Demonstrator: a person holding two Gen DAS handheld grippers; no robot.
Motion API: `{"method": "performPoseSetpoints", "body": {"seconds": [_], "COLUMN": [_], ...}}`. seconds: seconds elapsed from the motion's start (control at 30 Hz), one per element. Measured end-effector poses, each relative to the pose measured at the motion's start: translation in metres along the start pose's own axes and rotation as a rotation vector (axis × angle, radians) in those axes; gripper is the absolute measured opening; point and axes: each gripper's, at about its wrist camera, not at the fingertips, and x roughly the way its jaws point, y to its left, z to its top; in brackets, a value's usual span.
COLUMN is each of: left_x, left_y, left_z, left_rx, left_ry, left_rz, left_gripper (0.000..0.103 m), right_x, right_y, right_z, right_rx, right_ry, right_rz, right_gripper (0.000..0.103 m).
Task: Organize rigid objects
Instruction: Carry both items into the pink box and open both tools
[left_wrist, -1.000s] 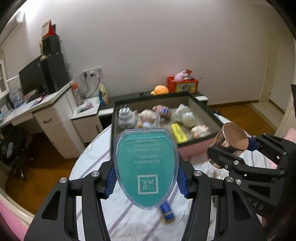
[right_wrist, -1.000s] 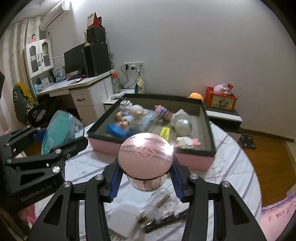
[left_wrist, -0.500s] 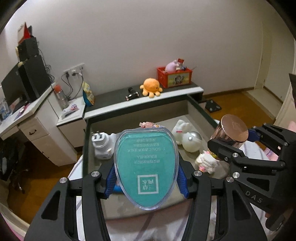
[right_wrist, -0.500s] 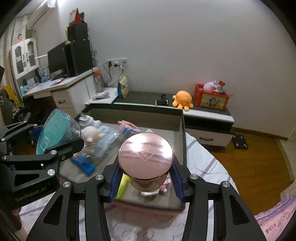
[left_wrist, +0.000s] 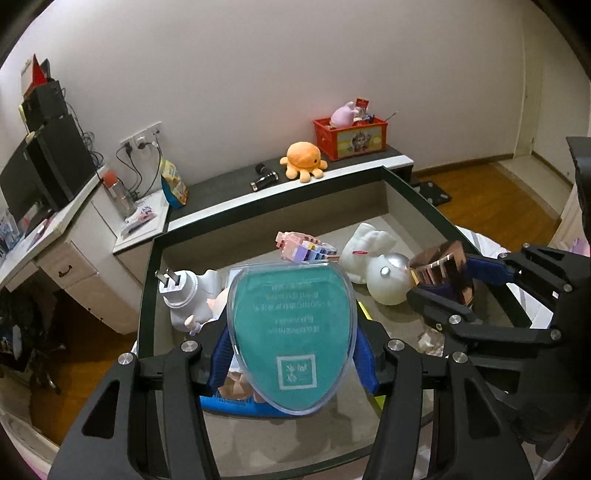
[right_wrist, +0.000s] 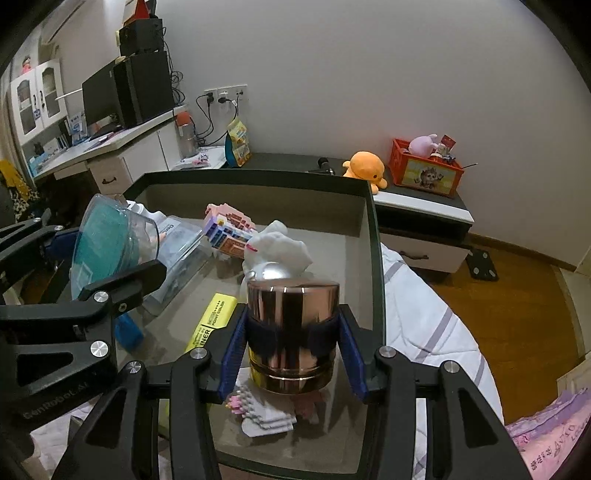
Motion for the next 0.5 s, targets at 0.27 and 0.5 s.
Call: {"method": "performPoseSetpoints", "body": {"seconds": [0.27, 0.5], "left_x": [-0.054, -0.128], "left_y": [0.019, 0.025], "left_z": [-0.007, -0.029], "left_rx": [-0.076, -0.098], "left_ry": [-0.116, -0.210], "left_rz": [0.066, 0.116], "left_gripper": [0.101, 0.103], "right_x": [-0.036, -0.099], "right_y": [-0.007, 0.012], "right_z": [0.001, -0.006], "right_rx": [0.040, 0.036], "right_ry": [-0.069, -0.165], "right_rz": [-0.016, 0.027], "right_gripper": [0.081, 0.082]}}
